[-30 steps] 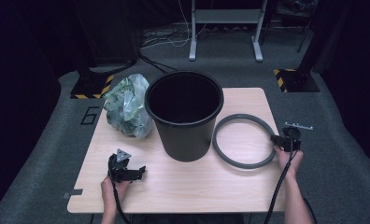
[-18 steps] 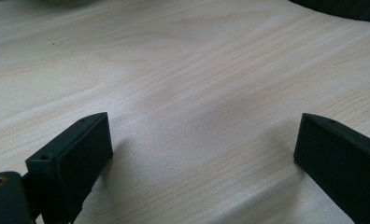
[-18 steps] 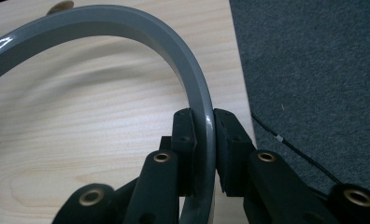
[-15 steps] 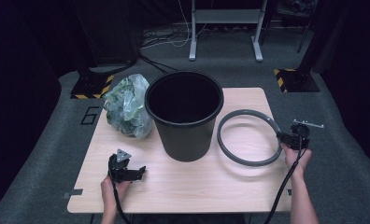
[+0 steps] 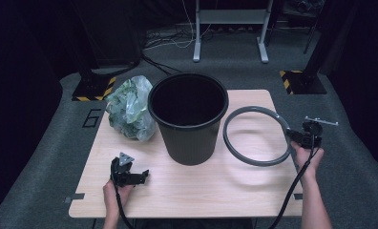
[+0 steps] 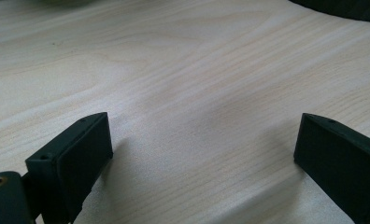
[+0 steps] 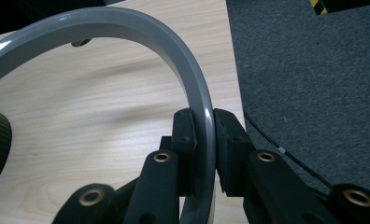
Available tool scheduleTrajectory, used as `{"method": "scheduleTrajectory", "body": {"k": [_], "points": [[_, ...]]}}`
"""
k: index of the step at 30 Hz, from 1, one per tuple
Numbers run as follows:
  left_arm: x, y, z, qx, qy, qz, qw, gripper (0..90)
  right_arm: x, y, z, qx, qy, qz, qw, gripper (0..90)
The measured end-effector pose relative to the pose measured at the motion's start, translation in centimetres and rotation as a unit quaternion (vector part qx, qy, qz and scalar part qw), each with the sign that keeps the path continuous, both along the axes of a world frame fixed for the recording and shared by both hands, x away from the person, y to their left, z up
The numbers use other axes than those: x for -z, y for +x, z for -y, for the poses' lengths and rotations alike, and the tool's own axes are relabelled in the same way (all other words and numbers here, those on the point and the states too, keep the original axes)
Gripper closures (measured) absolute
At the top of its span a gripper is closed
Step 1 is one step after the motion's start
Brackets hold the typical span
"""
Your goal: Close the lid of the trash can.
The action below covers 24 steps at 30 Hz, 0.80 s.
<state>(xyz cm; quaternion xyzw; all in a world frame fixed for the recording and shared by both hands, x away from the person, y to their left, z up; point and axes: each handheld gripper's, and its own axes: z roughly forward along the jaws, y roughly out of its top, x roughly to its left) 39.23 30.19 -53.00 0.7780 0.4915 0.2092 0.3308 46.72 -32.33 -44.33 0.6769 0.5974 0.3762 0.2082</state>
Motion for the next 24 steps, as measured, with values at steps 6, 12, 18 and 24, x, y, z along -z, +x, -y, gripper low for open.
{"method": "scheduleTrajectory", "body": {"k": [6,12,18,24], "points": [[0.0,0.0,0.0,-0.001,-0.002,0.001,1.0000,4.1,-1.1,-0.1,0.3,0.000,0.000,0.005,1.0000,79.2],[0.0,0.0,0.0,-0.002,-0.002,0.001,1.0000,4.3,-2.1,-0.3,0.6,0.003,0.000,0.011,0.9999,79.2],[0.0,0.0,0.0,-0.003,-0.002,0.002,1.0000,4.8,-3.0,-0.5,1.2,0.005,0.018,0.021,0.9996,79.2],[0.0,0.0,0.0,-0.003,-0.002,0.002,1.0000,4.9,-4.2,-0.6,1.5,0.003,0.021,0.029,0.9994,79.3]]}}
